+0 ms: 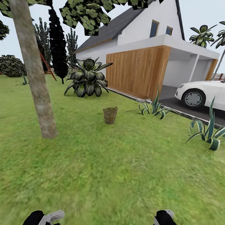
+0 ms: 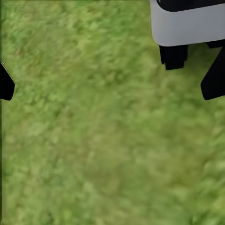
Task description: Take the three Easter eggs out of the wicker basket on the lawn in the garden, then place them on the lawn next to a single tree (choose any tree) so that all three eggs are next to the same tree and none are left in the basket.
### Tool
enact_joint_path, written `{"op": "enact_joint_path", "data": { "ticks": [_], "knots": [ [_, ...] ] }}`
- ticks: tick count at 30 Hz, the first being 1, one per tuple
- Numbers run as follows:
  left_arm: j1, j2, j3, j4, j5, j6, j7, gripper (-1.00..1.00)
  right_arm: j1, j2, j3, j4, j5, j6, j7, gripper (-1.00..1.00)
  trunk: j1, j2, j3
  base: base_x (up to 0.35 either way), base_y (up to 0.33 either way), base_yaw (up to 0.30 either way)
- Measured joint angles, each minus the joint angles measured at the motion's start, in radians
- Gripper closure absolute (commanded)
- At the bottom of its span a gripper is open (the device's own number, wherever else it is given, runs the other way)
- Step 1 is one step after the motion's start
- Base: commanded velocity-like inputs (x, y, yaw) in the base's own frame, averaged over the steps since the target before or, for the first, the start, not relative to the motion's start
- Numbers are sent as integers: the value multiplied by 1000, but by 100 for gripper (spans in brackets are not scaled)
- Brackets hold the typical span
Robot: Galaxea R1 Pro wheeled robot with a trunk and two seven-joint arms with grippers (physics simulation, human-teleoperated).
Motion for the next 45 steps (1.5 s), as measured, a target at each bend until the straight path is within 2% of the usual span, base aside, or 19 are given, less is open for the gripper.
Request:
{"op": "enact_joint_path", "data": {
  "ticks": [21,29,45],
  "knots": [
    [0,0,-1,-1,0,0,0,-100,0,-1,-1,0,0,0,0,-100,0,0,0,345,-108,0],
    [0,0,-1,-2,0,0,0,-100,0,-14,-1,0,-1,0,0,-100,0,0,0,345,-108,0],
    [0,0,-1,-2,0,0,0,-100,0,-15,1,0,0,0,0,-100,0,0,0,345,-74,0]
  ]
}}
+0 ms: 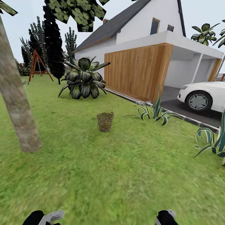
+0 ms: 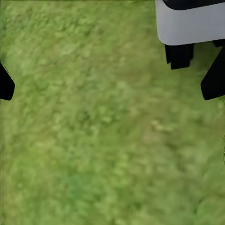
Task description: Take the three Easter eggs out of the wicker basket on the lawn in the garden, then place them on the lawn next to a single tree (choose any tree) so that all three eggs are next to the same tree and none are left in the basket.
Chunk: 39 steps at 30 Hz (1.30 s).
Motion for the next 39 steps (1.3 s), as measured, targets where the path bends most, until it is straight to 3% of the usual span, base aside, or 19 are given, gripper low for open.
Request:
{"op": "enact_joint_path", "data": {
  "ticks": [12,16,19,39],
  "knots": [
    [0,0,0,1,0,0,0,-100,0,-5,-9,-2,-7,-1,5,-100,0,0,-1,345,-1,15],
    [0,0,0,0,0,0,0,-100,0,-18,-37,-68,-11,0,8,-100,0,0,-3,345,0,54],
    [0,-1,0,1,0,0,0,-100,0,-12,-41,-103,-11,6,7,-100,0,0,-4,345,0,9],
    [0,-21,0,4,-4,-2,6,-100,0,-26,-57,-110,-9,37,20,-100,0,0,-4,345,0,0]
  ]
}}
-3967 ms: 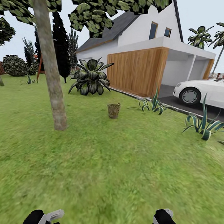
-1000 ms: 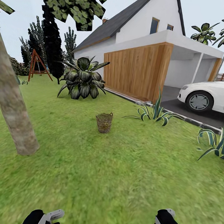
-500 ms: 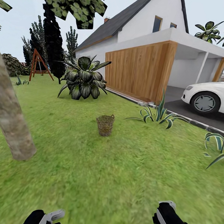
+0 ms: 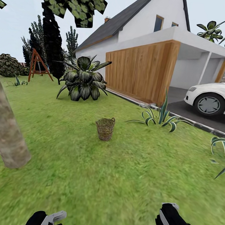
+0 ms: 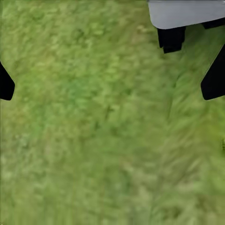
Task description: Take the three Easter eggs out of the wicker basket on the lawn in the garden, then place them on the lawn next to a single tree (choose any tree) so that all three eggs are next to the same tree and none are left in the basket.
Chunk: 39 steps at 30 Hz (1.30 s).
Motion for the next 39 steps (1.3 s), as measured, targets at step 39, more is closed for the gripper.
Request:
{"op": "enact_joint_path", "data": {
  "ticks": [39],
  "knots": [
    [0,3,9,40,-3,2,20,-100,0,-45,4,-2,40,89,144,-100,0,0,0,345,0,0]
  ]
}}
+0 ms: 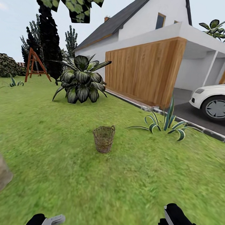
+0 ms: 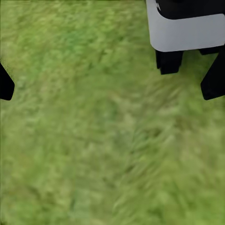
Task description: Take the three Easter eggs out of the wicker basket on the lawn in the garden, then place them on the lawn next to a single tree (choose any tree) so that all three eggs are next to the same tree and none are left in the basket.
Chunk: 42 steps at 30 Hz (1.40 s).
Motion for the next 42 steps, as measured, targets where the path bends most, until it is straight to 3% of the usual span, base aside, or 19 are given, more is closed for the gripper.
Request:
{"op": "enact_joint_path", "data": {
  "ticks": [15,27,28,30,32,34,36,42],
  "knots": [
    [0,-11,-3,3,1,-2,20,-100,0,0,1,0,2,0,0,-100,0,0,0,345,0,9],
    [0,-13,-5,2,2,-3,20,-100,0,-4,3,0,6,0,-2,-100,1,0,-5,221,-50,251],
    [0,-14,-5,2,2,-3,20,-100,0,-20,1,0,7,2,1,-100,1,0,-5,17,-9,289],
    [0,-14,-4,2,2,-2,20,-100,0,-98,-2,0,4,8,30,-100,1,0,-6,9,-5,273],
    [0,-15,-4,3,2,-2,20,-100,0,-181,-3,0,-11,11,114,-100,1,0,-7,4,-2,252],
    [0,-18,-4,3,2,-2,20,-100,0,-236,-3,0,-17,11,213,-100,1,0,-7,2,-1,246],
    [0,-20,-5,4,2,-3,20,-100,0,-257,-2,0,-13,10,250,-100,1,0,-7,1,0,253],
    [0,-22,-3,3,3,-5,18,-100,0,-258,3,0,20,9,223,-100,0,0,-7,140,0,258]
  ]
}}
